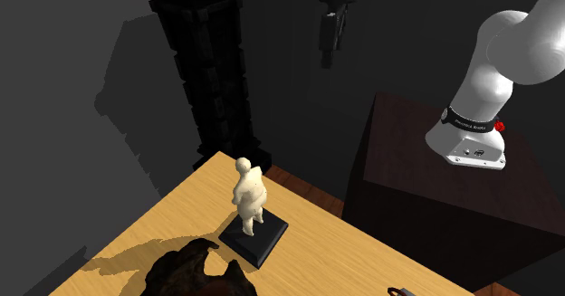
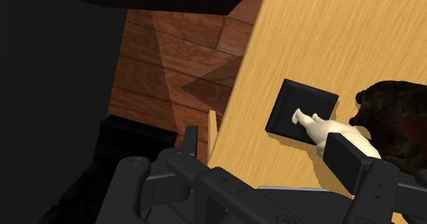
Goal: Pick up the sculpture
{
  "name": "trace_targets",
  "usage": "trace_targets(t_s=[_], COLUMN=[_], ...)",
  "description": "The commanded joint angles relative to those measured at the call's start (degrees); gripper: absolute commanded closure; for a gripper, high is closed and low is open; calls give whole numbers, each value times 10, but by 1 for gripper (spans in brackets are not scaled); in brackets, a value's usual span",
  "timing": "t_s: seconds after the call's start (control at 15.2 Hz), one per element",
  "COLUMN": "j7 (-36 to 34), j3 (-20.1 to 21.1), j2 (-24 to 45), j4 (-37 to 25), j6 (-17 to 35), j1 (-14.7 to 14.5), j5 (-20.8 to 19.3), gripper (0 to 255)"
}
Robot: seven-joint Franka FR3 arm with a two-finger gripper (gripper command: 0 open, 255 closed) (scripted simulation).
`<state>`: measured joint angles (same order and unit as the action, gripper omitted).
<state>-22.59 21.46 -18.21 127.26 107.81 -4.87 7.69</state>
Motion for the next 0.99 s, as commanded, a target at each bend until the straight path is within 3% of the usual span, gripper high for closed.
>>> trace_targets(t_s=[0.0, 0.46, 0.92], j7=[-23, -115, -202], j3=[17, 64, 73], j2=[43, 198, 365], j4=[-20, -117, -255], j6=[24, 72, 81], j1=[-1, -17, -69], j5=[-10, -74, -162], gripper=[0, 0, 0])
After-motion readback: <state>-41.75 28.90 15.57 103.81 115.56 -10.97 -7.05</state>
